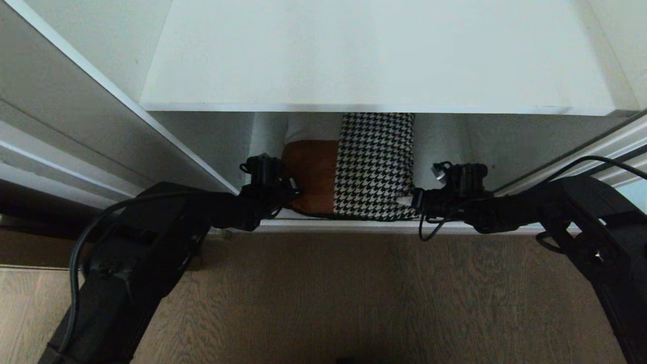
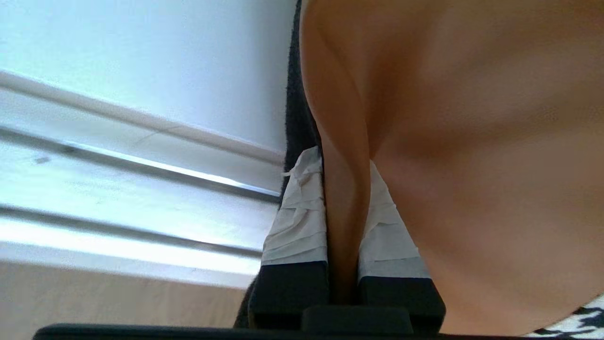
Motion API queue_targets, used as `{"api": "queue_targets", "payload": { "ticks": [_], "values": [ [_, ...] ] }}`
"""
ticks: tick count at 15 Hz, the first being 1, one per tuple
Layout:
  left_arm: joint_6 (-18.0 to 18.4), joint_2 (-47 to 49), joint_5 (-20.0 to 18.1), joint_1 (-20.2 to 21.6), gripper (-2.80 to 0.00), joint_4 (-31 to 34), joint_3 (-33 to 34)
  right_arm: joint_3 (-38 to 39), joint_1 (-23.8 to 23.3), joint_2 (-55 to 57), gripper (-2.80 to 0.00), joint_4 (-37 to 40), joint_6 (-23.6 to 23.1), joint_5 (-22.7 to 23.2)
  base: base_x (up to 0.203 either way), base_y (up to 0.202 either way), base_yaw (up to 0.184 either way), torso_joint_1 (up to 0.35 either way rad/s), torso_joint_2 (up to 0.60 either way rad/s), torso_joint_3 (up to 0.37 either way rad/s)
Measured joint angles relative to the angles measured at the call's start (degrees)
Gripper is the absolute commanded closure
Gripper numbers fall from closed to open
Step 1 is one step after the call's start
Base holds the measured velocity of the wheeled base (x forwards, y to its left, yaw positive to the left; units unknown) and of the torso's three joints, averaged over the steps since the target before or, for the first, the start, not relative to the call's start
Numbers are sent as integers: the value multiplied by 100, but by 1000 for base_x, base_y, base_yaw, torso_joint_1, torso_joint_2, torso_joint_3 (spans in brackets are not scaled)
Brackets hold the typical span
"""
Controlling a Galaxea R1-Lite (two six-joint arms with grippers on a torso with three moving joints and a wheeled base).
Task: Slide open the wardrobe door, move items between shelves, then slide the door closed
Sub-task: Place the pillow on the lower shelf
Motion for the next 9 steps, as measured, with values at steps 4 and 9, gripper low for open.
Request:
{"api": "queue_targets", "payload": {
  "ticks": [4,9],
  "values": [
    [169,-21,61,4,-280,77,1,-19,-6,13,0,3,9,0,0,0,0,0,0,0],
    [207,-54,302,6,-280,3,3,46,-5,-39,0,-3,18,-9,0,0,0,0,0,0]
  ]
}}
